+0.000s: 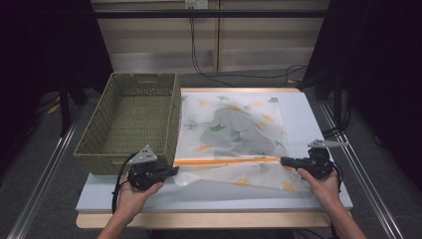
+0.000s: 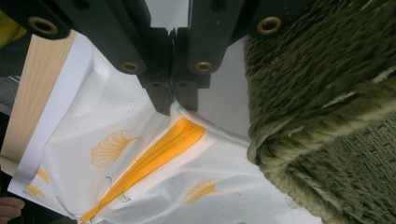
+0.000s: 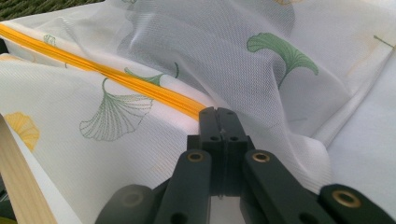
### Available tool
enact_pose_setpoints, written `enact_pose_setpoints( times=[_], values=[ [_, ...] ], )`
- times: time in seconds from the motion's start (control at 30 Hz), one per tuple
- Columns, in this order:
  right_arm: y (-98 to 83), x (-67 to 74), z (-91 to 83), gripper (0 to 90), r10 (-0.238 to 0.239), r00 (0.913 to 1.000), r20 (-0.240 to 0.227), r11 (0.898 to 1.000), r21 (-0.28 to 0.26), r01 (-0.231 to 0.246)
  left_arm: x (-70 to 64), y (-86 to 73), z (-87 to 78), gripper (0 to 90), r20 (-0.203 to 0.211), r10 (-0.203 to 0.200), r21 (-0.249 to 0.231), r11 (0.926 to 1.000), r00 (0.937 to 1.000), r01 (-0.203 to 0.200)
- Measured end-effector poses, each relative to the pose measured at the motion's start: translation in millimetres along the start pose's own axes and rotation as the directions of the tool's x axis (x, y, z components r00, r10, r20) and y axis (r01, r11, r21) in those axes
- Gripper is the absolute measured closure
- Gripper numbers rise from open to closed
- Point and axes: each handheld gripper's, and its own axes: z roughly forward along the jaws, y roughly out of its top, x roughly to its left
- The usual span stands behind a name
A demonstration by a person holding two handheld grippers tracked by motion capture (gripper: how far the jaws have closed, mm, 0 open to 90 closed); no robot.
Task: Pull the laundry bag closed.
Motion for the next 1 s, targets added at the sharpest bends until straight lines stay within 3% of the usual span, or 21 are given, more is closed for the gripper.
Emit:
enact_pose_setpoints(
  times=[0.6,1.0],
  values=[
    [-5.5,-8.8,-2.4,90.0,0.015,0.9998,0.01,1.0,0.014,-0.015,3.3,0.3,0.1,88.2,0.013,-0.025,-0.006,0.9997,0.9996,0.025],
    [-9.0,-14.9,-9.1,90.0,0.022,0.9994,0.026,1.0,0.007,-0.022,1.0,-1.3,0.4,88.2,0.001,-0.017,0.014,0.9997,0.9998,0.017]
  ],
)
